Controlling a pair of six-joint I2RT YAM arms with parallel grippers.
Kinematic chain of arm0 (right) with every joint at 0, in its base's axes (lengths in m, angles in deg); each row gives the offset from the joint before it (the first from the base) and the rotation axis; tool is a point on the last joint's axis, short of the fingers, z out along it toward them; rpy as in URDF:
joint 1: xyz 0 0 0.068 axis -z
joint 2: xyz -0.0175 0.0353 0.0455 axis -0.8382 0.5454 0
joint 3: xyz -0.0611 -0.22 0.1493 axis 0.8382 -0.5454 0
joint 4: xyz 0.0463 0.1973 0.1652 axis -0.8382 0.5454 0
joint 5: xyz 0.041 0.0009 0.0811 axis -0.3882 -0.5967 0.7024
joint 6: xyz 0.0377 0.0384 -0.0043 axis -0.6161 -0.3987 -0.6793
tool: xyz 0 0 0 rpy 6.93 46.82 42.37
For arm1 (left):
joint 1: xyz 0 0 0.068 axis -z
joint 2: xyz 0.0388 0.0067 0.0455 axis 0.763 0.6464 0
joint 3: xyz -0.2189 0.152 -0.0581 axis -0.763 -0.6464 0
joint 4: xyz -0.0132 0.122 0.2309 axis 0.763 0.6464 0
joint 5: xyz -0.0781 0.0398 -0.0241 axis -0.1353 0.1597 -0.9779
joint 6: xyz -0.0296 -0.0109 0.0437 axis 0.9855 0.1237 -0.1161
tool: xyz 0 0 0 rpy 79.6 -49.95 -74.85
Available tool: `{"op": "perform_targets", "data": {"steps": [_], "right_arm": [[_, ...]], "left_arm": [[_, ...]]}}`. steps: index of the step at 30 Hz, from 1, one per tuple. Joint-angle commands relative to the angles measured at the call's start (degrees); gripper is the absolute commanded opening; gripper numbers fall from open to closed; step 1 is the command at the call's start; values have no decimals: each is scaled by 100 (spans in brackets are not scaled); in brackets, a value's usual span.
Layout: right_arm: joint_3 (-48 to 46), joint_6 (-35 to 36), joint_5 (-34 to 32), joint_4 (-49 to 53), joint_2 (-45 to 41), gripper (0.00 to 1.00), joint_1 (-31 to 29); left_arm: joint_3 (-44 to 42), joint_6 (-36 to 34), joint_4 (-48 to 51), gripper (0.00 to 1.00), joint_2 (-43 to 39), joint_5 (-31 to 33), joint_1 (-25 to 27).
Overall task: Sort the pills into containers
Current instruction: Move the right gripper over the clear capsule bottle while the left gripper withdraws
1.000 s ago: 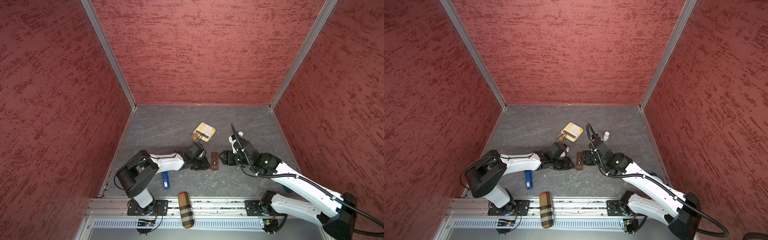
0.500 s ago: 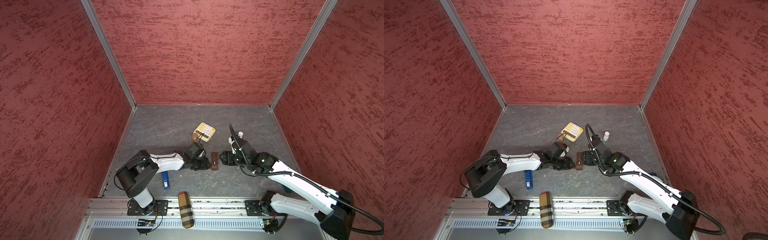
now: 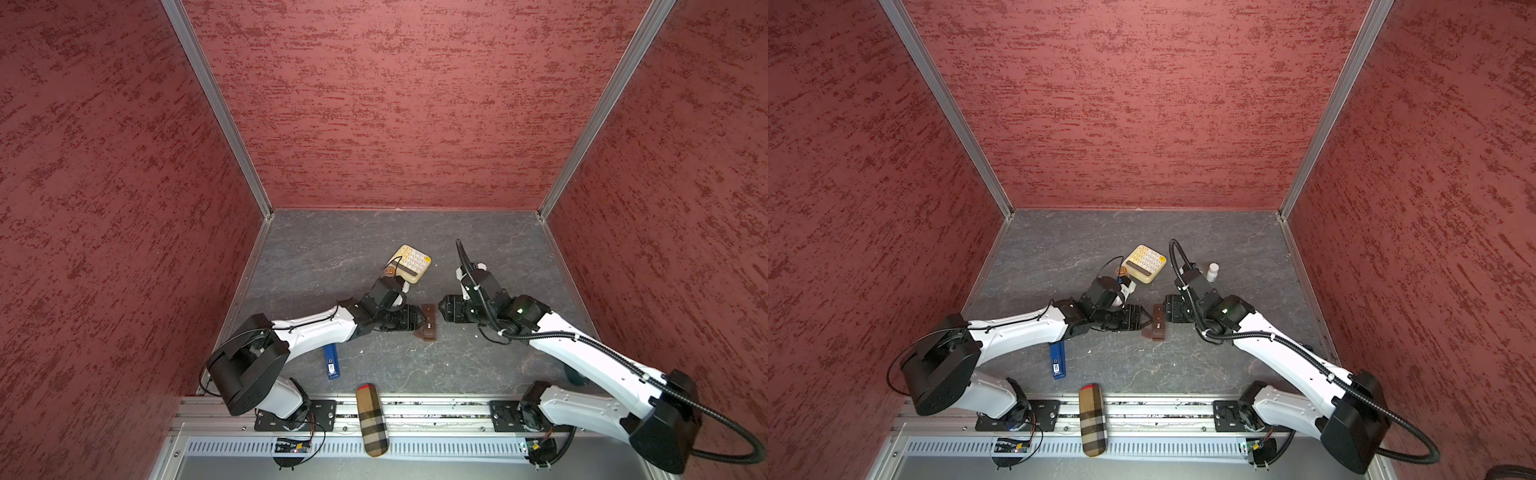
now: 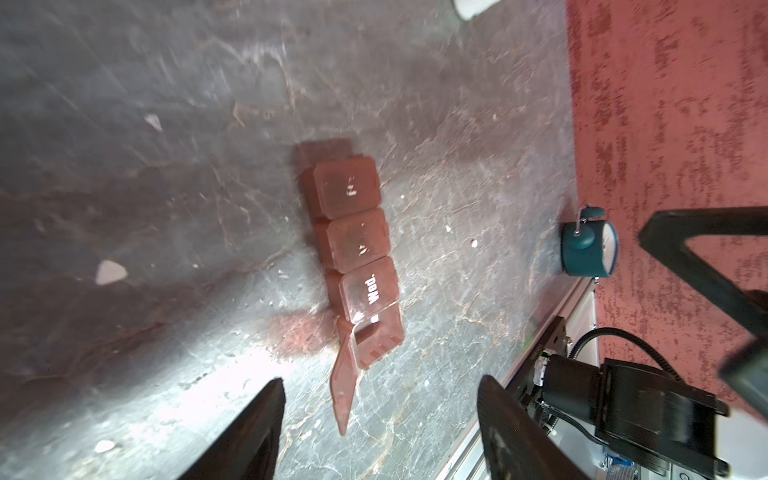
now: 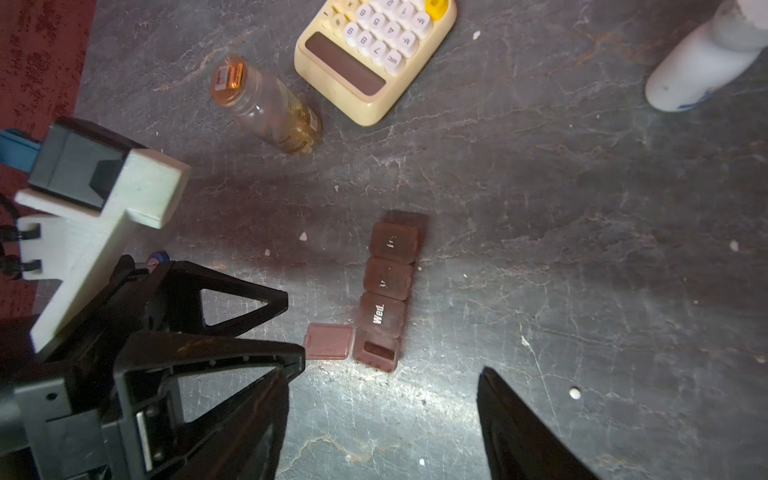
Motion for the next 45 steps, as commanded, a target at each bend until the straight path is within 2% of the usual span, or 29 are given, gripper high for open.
{"op": "perform_targets", "data": {"steps": [1,15,22,28,36,45], "right_arm": [[411,195,68,25,145,73,129],[1962,461,-17,638,1205,71,325],[2946,596,70,980,2224,69,317],[4286,588,177,1658,3537,67,150],[5837,132,-202,2151,5012,67,-264],[7553,172,-493,2942,6345,70,-603]], "left_arm": [[165,-296,167,74,-294,65,-202],[287,-773,753,75,-1745,321,-1410],[187,-851,1037,75,-2171,580,-2072],[-11,-616,1333,78,-2380,685,-2712],[-358,-501,1513,81,-2496,718,-3044],[-649,-401,1605,82,-2661,631,-3224]]}}
